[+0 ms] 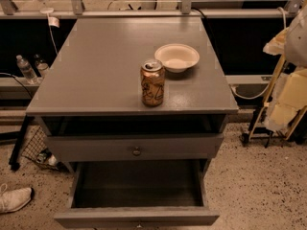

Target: Close middle drawer

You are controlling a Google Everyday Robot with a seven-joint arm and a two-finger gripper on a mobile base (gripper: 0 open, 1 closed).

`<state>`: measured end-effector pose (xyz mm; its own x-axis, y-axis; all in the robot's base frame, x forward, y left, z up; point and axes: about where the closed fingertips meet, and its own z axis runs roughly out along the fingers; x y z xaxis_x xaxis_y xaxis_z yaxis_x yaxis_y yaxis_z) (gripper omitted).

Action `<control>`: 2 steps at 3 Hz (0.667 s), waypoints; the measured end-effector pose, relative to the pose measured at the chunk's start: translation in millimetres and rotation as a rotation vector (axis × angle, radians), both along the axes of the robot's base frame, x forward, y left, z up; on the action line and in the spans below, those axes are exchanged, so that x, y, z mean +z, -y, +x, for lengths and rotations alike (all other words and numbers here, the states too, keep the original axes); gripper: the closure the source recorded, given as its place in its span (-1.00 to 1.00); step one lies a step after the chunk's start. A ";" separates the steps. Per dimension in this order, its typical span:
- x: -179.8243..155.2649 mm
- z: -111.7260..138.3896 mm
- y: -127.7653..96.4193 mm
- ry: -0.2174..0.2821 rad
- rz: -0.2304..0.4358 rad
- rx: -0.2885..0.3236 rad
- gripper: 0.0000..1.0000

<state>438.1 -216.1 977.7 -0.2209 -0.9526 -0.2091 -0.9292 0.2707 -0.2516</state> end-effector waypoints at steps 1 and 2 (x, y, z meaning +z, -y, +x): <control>0.5 -0.3 -0.4 0.003 0.002 -0.001 -1.00; -28.9 -11.5 -4.0 -0.047 0.024 -0.037 -1.00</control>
Offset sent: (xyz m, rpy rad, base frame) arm -0.0364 0.0116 -0.0973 0.0735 0.1789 -0.1171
